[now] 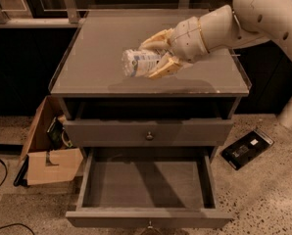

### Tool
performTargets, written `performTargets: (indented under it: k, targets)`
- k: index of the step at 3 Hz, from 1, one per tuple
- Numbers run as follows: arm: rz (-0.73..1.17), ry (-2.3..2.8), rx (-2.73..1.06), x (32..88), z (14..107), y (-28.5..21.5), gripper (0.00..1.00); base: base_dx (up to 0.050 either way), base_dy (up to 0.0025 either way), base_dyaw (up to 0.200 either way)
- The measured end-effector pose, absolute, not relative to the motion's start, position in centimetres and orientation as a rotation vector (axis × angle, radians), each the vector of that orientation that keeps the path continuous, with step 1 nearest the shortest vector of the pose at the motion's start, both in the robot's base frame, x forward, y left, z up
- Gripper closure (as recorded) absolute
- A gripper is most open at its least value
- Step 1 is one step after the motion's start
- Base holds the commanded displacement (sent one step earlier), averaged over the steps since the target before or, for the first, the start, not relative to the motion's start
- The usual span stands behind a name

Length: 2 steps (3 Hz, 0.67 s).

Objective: Place blue plastic bottle into middle drawer

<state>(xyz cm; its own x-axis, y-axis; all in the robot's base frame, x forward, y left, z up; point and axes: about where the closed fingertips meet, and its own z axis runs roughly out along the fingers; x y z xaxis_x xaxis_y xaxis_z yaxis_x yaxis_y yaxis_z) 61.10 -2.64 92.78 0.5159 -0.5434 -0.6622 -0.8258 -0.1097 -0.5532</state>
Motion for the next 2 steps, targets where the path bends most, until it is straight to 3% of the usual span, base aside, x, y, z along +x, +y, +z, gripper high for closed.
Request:
performTargets:
  k: [2]
  targets:
    - [0.289,1.189,-1.752,58.6,92.8,-3.2,1.00,0.000,0.00000,0.000]
